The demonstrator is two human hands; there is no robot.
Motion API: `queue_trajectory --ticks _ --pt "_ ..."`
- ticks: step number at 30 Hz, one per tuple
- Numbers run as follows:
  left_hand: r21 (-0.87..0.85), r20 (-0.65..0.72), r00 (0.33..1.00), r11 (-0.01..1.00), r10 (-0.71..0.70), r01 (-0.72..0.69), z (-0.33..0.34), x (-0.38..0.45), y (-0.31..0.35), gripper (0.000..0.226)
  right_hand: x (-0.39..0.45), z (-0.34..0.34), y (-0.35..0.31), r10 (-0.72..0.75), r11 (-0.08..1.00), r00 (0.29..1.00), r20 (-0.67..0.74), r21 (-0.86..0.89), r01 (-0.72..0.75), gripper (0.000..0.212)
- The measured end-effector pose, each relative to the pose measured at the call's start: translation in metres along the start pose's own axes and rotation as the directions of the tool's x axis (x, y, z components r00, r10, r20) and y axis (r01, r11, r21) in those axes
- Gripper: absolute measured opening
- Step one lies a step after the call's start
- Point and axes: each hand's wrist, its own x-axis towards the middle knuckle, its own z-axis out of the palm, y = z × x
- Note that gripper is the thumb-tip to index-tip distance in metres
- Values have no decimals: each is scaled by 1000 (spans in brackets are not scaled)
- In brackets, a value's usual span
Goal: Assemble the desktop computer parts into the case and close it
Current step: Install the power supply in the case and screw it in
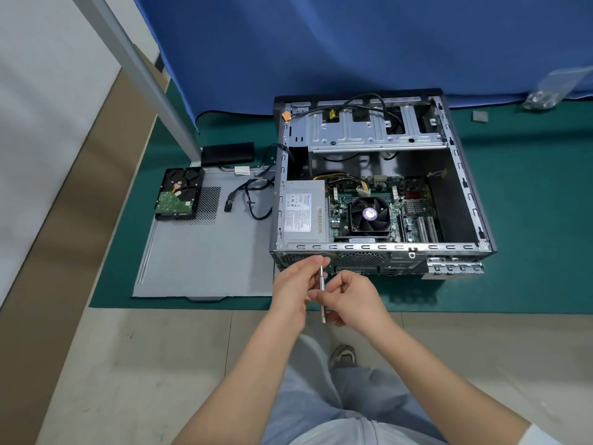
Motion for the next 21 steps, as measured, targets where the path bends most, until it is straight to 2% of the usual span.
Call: queue_trajectory --ticks 4,21 --pt "49 3 1000 999 6 -6 0 1 -1 5 0 2 -1 28 999 1000 -8 39 -28 34" --pt "-32 62 998 999 26 -24 0 9 -4 4 -2 0 -4 36 996 999 -26 83 -34 36"
